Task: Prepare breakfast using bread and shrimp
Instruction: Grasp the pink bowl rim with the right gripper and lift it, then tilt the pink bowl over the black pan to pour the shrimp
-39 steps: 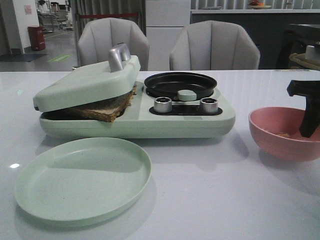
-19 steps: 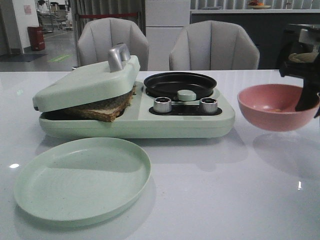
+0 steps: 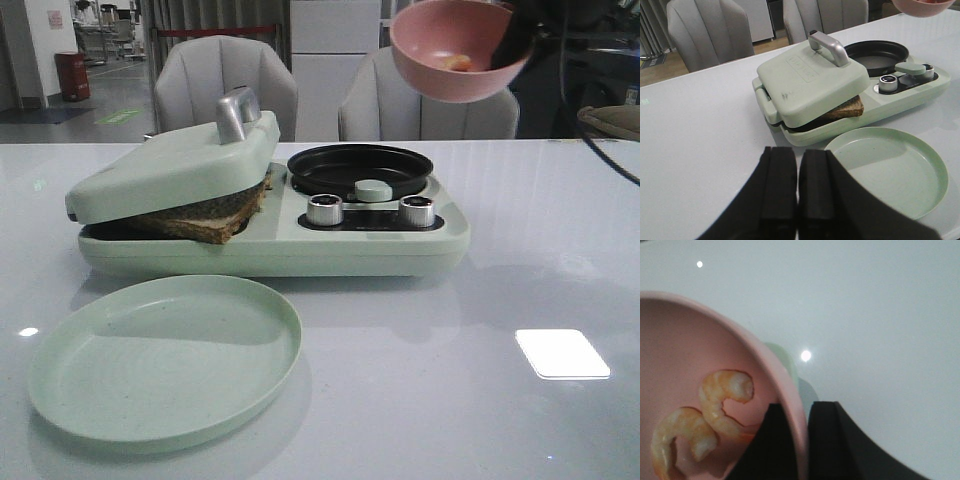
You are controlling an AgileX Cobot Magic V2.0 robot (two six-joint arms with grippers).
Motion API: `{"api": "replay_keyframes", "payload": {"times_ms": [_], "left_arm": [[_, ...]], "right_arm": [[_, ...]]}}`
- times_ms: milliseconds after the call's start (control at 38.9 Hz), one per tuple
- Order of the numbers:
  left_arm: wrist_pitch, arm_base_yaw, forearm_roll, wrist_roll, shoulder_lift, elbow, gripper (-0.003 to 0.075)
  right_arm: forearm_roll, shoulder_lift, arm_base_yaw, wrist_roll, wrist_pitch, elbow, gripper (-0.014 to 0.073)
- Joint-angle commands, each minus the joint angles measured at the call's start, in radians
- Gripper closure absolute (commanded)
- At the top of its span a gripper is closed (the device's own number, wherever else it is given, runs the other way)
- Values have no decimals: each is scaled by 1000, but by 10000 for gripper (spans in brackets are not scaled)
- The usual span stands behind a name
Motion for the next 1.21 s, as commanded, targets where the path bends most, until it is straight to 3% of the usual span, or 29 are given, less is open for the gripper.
{"api": "replay_keyframes", "payload": {"times_ms": [0, 180, 308, 591, 719, 1027, 1181], "left_arm": [[-74, -1, -7, -12, 10, -26, 606], [-74, -1, -7, -12, 10, -26, 606], [-74, -1, -7, -12, 10, -26, 606], [-74, -1, -7, -12, 10, -26, 606], [-74, -1, -7, -12, 10, -26, 606], [-74, -1, -7, -12, 10, -26, 606], [-74, -1, -7, -12, 10, -26, 606]], "right_arm": [[16, -43, 45, -12, -205, -34, 442], [-25, -8, 116, -12, -486, 15, 442], [-105, 23, 161, -12, -782, 98, 442], [-493, 136, 179, -63, -1385, 230, 442], [-626, 200, 179, -280, -1503, 243, 442], [-626, 246, 180, -817, -1550, 243, 442], [-620, 246, 180, -877, -1561, 239, 442]]}}
